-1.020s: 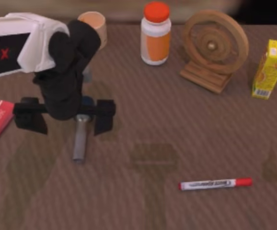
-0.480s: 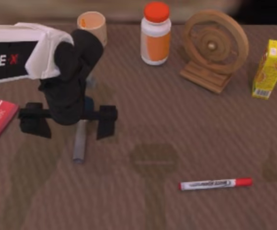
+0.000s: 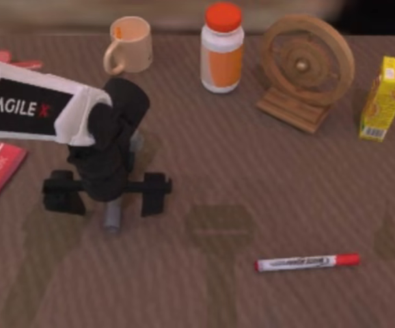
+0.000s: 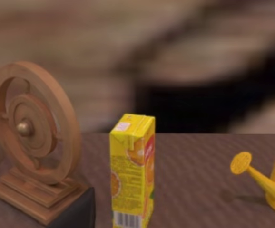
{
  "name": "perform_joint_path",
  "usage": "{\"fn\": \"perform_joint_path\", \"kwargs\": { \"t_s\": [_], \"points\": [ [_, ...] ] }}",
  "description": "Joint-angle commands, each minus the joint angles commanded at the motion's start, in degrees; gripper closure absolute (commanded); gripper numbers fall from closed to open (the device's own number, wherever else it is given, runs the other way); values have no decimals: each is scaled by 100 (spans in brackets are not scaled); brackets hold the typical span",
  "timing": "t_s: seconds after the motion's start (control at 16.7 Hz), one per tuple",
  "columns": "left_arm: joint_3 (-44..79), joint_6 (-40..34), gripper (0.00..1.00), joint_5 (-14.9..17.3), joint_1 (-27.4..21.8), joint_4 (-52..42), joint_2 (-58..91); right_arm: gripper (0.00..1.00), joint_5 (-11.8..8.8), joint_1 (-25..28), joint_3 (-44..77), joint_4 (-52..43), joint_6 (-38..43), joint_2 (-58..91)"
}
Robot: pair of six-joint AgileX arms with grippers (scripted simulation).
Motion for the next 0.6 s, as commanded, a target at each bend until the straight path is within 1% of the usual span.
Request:
{"fn": "perform_joint_path", "kwargs": {
  "t_s": [0.18, 0.6],
  "points": [
    [0, 0, 0, 0, 0, 1, 1, 0, 0, 0, 0, 0, 0, 0],
    [0, 0, 53, 0, 0, 1, 1, 0, 0, 0, 0, 0, 0, 0]
  ]
}}
